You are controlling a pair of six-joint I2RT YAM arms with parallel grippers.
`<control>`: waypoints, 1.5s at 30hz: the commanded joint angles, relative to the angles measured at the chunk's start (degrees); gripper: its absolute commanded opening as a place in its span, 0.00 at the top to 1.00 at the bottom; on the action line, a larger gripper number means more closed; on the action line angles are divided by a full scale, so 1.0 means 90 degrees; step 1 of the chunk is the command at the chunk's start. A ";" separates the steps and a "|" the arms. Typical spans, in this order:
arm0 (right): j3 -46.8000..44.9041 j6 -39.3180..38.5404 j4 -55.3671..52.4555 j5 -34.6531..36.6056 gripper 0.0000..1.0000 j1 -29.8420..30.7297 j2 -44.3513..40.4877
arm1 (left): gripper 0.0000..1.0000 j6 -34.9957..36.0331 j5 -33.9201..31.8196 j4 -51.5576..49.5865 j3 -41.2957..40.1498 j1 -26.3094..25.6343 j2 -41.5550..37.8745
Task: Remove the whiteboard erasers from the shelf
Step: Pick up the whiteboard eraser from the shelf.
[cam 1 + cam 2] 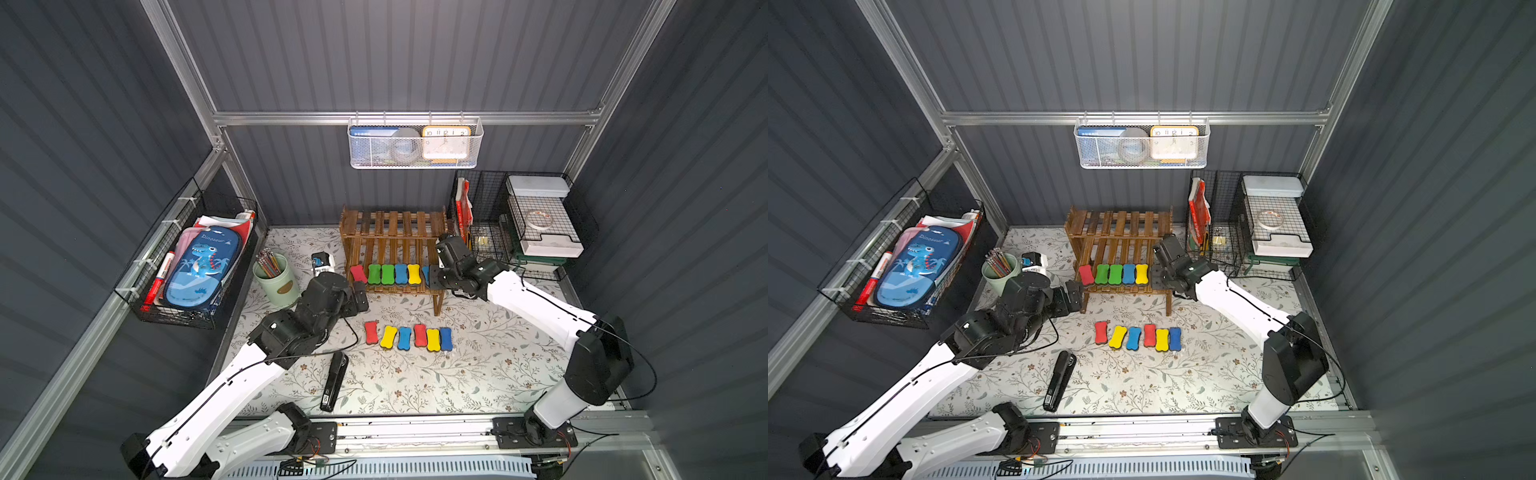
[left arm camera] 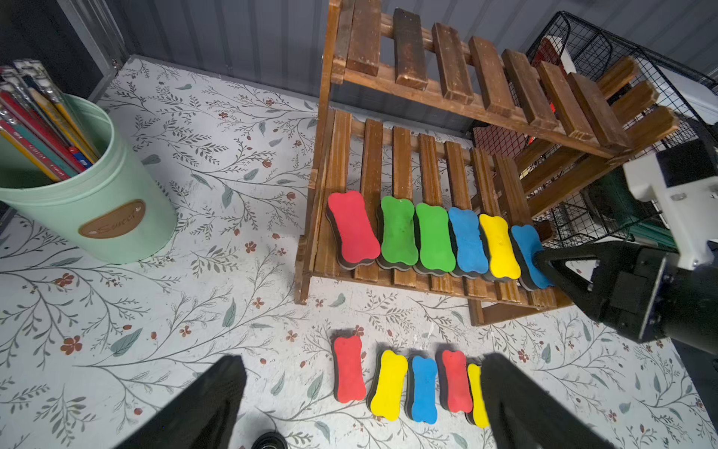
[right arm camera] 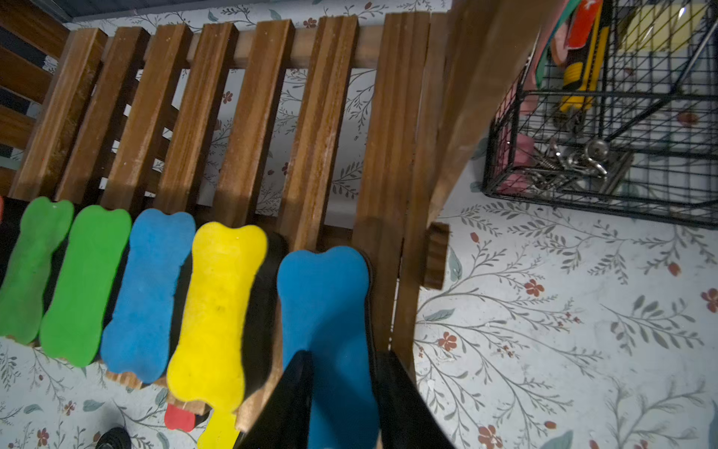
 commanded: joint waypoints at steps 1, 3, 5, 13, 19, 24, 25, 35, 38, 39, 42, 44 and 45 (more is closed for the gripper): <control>0.0132 -0.0162 -0.0140 0.0124 0.66 0.0014 -0.0016 | 0.01 0.0096 -0.0022 -0.0135 -0.0037 -0.0009 -0.0064; 0.0106 -0.0170 -0.0016 0.0028 0.65 0.0031 -0.0068 | 0.01 0.0095 -0.0004 -0.0111 -0.0046 -0.0009 -0.0051; 0.0098 -0.0180 0.0091 -0.0009 0.63 0.0042 -0.0124 | 0.01 0.0086 -0.0002 -0.0107 -0.0065 -0.0009 -0.0060; -0.0102 -0.0114 0.0531 -0.0068 0.55 0.0045 -0.0200 | 0.01 0.0057 0.0047 -0.0062 -0.0109 -0.0009 -0.0031; -0.0064 -0.0077 0.0519 -0.0106 0.55 0.0043 -0.0052 | 0.01 0.0065 0.0060 -0.0046 -0.0152 -0.0009 0.0002; -0.0118 -0.0077 0.0476 -0.0087 0.52 0.0034 -0.0003 | 0.01 0.0065 0.0035 -0.0036 -0.0202 -0.0009 0.0025; -0.0122 -0.0077 0.0461 -0.0092 0.51 0.0042 0.0016 | 0.01 0.0062 0.0042 -0.0037 -0.0203 -0.0009 0.0034; -0.0169 -0.0039 0.0301 -0.0238 0.51 0.0041 0.0140 | 0.01 0.0060 -0.0032 -0.0038 -0.0204 -0.0007 0.0046; -0.0180 -0.0058 0.0094 -0.0289 0.52 0.0041 0.0193 | 0.01 0.0062 -0.0041 -0.0032 -0.0210 -0.0009 0.0055; -0.0197 -0.0048 0.0073 -0.0249 0.52 0.0042 0.0206 | 0.01 0.0065 -0.0041 -0.0022 -0.0218 -0.0009 0.0066; -0.0213 -0.0067 0.0018 -0.0144 0.53 0.0037 0.0235 | 0.01 0.0066 -0.0042 -0.0015 -0.0213 -0.0009 0.0086; -0.0182 -0.0090 -0.0048 -0.0095 0.53 0.0043 0.0269 | 0.01 0.0058 -0.0051 -0.0008 -0.0229 -0.0009 0.0099; -0.0149 -0.0123 -0.0081 -0.0090 0.53 0.0043 0.0285 | 0.01 0.0058 -0.0050 -0.0002 -0.0232 -0.0009 0.0115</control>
